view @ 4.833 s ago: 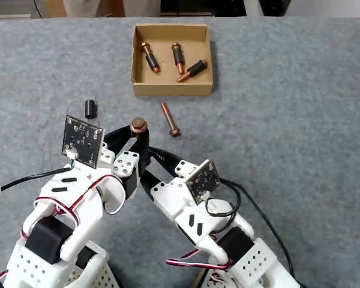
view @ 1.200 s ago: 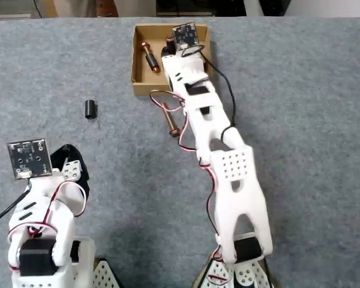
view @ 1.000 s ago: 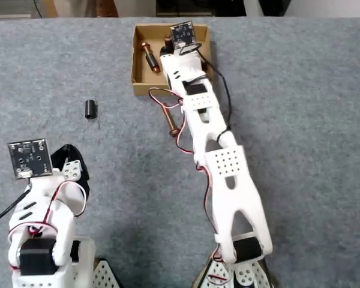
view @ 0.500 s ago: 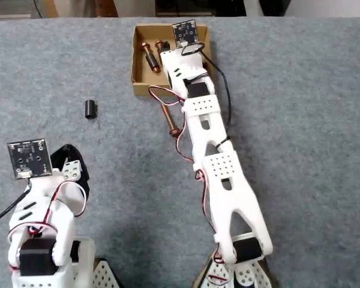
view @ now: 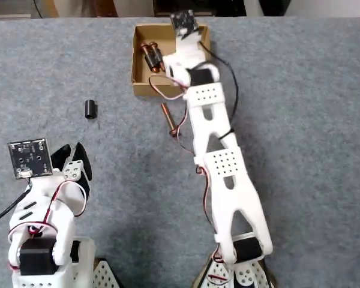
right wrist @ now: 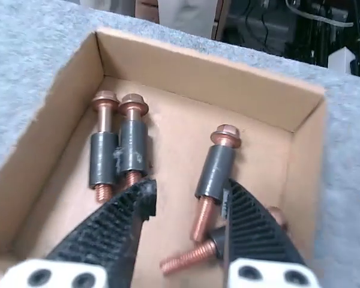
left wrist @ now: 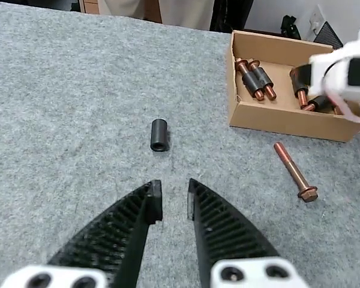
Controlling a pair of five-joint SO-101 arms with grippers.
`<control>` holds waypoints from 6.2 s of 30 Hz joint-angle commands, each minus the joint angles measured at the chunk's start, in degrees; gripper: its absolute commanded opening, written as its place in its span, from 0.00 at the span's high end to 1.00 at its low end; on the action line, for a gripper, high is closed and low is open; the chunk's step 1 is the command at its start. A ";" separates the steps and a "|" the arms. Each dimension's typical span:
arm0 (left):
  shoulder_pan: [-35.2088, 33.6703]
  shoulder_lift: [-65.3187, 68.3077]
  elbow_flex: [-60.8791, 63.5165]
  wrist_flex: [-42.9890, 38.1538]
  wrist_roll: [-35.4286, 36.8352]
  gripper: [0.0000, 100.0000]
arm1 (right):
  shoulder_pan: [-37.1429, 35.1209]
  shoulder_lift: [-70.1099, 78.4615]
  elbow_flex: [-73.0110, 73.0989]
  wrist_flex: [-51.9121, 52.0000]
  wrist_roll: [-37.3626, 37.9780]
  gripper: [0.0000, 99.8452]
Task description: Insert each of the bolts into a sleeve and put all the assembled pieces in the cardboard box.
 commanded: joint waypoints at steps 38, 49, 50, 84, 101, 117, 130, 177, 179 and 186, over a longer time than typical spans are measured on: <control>-38.77 59.38 -10.29 -37.01 2.73 0.91 | -24.22 -16.40 1.01 30.15 4.66 0.99; -47.21 59.38 -10.37 -37.01 0.26 0.91 | -30.81 -4.70 1.45 13.63 -2.73 0.75; -47.21 59.38 -10.29 -37.01 0.26 0.91 | -30.81 -3.91 1.45 11.25 -3.60 0.75; -45.71 59.65 -10.02 -37.36 0.18 0.91 | -27.82 -0.75 9.01 -1.85 -11.43 0.99; -46.07 59.38 -11.08 -34.29 0.09 0.91 | -27.74 -5.05 -3.38 22.24 -8.18 0.99; -46.24 59.38 -22.77 -10.99 0.18 0.86 | -25.45 -19.30 1.10 42.64 -3.43 0.99; -45.80 59.38 -24.35 -7.12 0.18 0.86 | -22.37 -38.46 57.80 41.23 -2.46 0.99; -27.16 59.91 -41.93 12.04 3.60 0.86 | -8.57 -81.80 80.48 36.75 0.88 1.00; -22.33 60.00 -43.34 12.04 6.15 0.86 | -3.56 -86.55 80.92 36.75 0.88 1.00; -0.62 61.23 -44.57 9.67 13.19 0.85 | 16.92 -92.00 94.55 24.18 0.44 1.00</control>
